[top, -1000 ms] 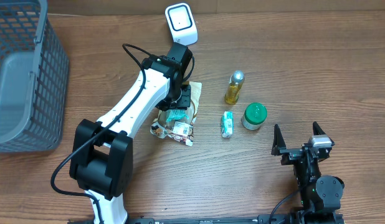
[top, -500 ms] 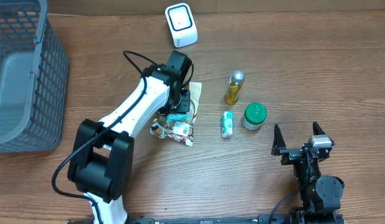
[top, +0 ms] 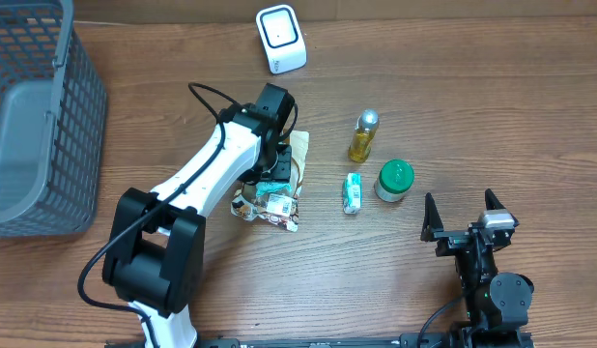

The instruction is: Scan the item barcode

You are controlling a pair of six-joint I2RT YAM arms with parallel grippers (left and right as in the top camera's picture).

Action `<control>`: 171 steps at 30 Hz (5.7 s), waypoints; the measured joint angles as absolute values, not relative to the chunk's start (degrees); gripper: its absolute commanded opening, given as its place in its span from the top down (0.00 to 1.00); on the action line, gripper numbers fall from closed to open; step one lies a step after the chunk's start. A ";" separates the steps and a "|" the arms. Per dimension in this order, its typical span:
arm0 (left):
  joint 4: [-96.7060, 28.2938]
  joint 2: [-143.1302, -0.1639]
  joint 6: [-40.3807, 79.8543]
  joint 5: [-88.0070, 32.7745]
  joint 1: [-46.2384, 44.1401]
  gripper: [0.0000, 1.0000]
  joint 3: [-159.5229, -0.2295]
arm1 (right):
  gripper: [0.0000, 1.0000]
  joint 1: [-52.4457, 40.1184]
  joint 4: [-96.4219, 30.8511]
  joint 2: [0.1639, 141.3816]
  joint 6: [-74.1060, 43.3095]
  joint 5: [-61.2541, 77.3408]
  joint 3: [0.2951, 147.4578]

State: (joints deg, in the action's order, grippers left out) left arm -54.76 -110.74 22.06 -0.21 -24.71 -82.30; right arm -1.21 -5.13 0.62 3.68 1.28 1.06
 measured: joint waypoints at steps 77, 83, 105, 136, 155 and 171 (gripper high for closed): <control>-76.66 -112.25 6.17 5.87 4.49 0.00 -113.12 | 0.00 -1.21 -16.12 3.79 -0.91 3.25 12.43; -76.66 -112.25 5.96 5.85 4.49 0.00 -113.12 | 0.00 -1.21 -29.45 17.63 -1.45 2.70 33.45; -76.51 -112.25 5.96 6.11 4.49 0.00 -113.14 | 0.14 -1.23 -71.75 83.83 -2.83 20.53 86.76; -76.51 -112.25 5.96 6.13 4.49 0.00 -113.14 | 0.12 -14.02 -48.90 88.73 -22.98 0.49 62.72; -76.51 -112.25 5.96 6.11 4.49 0.00 -113.14 | 0.15 -14.02 -44.60 88.79 -23.55 -1.91 59.66; -76.53 -112.25 5.93 6.11 4.49 0.01 -113.14 | 0.15 -14.02 -43.86 89.43 -23.55 -1.91 58.33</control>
State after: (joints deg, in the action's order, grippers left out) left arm -76.53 -112.25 5.93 6.11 4.49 -113.14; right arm -14.02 -43.86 89.43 -23.55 -1.91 58.33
